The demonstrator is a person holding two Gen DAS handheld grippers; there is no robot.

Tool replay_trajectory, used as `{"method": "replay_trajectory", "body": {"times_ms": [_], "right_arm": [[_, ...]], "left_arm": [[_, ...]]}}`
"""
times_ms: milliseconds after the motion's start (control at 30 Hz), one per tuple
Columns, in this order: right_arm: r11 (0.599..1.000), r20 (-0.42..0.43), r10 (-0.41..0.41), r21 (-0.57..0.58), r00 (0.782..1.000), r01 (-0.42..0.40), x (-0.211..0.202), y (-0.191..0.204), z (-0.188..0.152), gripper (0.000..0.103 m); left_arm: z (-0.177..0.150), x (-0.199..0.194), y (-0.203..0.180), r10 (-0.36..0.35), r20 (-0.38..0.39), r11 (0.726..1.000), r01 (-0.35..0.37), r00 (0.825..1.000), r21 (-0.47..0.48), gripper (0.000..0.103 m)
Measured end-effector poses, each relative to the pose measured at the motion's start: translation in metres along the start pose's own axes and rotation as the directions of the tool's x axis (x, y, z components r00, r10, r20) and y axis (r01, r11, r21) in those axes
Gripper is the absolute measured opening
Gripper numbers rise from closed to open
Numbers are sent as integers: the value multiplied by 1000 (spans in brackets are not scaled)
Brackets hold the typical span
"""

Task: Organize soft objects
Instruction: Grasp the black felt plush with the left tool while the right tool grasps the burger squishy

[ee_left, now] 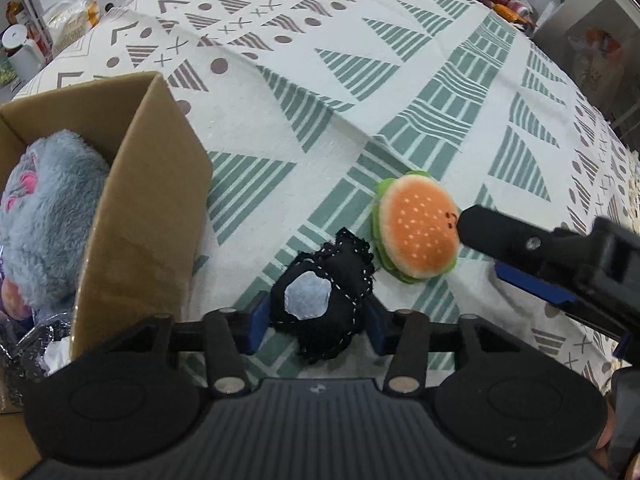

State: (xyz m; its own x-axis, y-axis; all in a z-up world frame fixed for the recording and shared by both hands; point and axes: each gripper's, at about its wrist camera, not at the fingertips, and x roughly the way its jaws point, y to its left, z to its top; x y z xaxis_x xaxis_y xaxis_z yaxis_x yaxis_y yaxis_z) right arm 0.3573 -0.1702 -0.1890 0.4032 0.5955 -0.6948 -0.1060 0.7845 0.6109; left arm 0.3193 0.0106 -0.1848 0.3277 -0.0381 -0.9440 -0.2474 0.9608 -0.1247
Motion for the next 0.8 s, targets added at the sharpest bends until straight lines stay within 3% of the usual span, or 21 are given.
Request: {"method": "replay_trajectory", "body": {"times_ms": [267, 333, 433, 800], "right_arm": [[999, -39, -6, -36, 999, 5, 22, 9, 2, 57], [999, -48, -11, -41, 999, 9, 27, 9, 2, 36], [999, -46, -23, -50, 999, 21, 28, 8, 0, 25], [997, 43, -71, -36, 997, 73, -28, 7, -12, 22]], "left_arm": [[4, -2, 9, -24, -3, 999, 24, 1000, -35, 31], [4, -4, 8, -18, 5, 999, 18, 1000, -28, 30], [3, -12, 6, -7, 18, 1000, 7, 1000, -11, 30], [-5, -61, 1, -46, 83, 999, 45, 995, 12, 30]]}}
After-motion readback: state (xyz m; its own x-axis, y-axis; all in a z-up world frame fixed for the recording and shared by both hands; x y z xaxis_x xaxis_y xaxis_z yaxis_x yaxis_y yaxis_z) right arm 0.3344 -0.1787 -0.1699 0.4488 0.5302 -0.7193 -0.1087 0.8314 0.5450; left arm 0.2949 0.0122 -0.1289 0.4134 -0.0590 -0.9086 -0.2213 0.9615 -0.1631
